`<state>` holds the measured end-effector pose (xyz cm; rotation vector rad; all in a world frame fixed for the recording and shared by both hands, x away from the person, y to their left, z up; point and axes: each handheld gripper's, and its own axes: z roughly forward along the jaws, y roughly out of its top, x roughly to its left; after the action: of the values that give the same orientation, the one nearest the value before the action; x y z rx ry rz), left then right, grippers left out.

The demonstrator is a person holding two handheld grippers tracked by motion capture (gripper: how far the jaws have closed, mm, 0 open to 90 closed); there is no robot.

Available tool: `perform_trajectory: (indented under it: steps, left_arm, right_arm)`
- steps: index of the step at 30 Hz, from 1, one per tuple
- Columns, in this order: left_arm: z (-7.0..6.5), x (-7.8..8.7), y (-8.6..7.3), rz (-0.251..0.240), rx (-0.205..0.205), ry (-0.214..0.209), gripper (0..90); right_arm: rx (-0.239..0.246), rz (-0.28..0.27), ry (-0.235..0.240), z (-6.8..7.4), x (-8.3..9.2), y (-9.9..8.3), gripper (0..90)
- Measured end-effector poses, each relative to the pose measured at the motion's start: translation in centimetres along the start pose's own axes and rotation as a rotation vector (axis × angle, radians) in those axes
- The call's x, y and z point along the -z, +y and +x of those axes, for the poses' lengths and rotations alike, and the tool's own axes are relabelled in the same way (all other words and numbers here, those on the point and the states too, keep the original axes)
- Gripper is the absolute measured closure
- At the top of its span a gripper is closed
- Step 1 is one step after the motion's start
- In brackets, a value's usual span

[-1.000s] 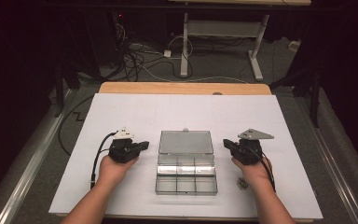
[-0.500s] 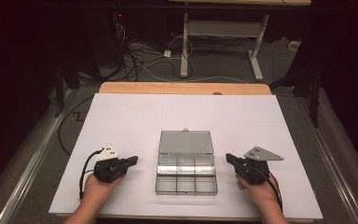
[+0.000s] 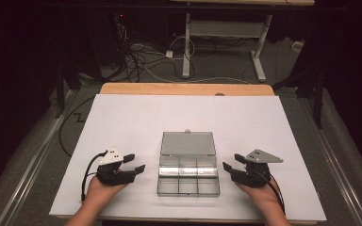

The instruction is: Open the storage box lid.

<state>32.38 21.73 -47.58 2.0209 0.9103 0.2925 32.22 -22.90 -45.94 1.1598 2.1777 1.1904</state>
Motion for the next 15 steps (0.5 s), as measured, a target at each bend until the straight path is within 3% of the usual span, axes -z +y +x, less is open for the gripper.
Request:
perform_trajectory:
  steps: [4, 9, 11, 15]
  left_arm:
    - [0.13, -0.21, 0.15, -0.007, 0.025, 0.003, 16.5]
    - [0.19, -0.30, 0.18, -0.003, 0.023, 0.006, 0.0]
    - [0.23, -0.13, 0.22, -0.015, 0.023, 0.017, 0.0]
    - [0.25, -0.11, 0.24, -0.024, 0.007, 0.007, 0.0]
  right_arm:
    - [-0.005, -0.021, 0.001, -0.26, 0.11, 0.04, 25.6]
    - [-0.008, -0.031, -0.019, -0.64, 0.16, 0.21, 9.1]
    - [-0.023, -0.037, -0.039, -0.77, 0.15, 0.21, 0.4]
    - [-0.021, -0.036, -0.070, -0.77, 0.50, 0.17, 0.4]
